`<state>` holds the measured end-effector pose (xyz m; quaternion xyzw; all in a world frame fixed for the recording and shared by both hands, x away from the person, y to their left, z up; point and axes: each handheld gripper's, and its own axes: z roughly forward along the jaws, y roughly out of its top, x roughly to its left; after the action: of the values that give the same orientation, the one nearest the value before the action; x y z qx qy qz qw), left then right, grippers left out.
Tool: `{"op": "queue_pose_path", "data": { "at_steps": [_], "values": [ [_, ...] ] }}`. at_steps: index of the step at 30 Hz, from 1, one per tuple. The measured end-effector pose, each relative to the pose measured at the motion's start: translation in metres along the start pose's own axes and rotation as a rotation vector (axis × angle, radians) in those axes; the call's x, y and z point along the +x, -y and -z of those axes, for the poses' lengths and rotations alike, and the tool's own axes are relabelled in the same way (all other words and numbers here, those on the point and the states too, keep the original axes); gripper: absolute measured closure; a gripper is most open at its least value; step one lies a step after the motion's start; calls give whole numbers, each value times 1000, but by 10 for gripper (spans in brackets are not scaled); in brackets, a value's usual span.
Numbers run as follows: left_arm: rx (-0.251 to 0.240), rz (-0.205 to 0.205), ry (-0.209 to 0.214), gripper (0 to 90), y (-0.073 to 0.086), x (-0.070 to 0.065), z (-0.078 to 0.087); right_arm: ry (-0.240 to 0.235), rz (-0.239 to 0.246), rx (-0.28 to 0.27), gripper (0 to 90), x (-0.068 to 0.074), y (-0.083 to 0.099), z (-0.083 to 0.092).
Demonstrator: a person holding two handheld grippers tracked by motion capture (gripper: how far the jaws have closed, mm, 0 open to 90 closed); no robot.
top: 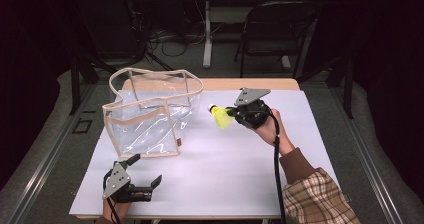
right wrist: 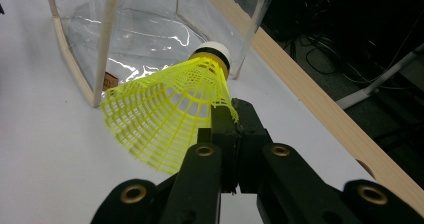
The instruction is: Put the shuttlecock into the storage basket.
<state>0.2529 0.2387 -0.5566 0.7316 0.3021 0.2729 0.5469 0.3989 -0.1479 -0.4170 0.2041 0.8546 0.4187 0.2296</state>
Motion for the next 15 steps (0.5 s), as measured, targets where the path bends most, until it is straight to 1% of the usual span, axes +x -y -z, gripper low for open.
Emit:
{"op": "queue_pose_path", "data": {
  "at_steps": [1, 8, 15],
  "values": [
    [5, -4, -3, 2, 0, 0, 0, -1, 1, 2, 900, -1, -1, 1],
    [0, -1, 0, 2, 0, 0, 0, -1, -7, 0, 900, -3, -5, 3],
    [0, -2, 1, 2, 0, 0, 1, 10, -16, -2, 900, -8, -7, 6]
  ]
}}
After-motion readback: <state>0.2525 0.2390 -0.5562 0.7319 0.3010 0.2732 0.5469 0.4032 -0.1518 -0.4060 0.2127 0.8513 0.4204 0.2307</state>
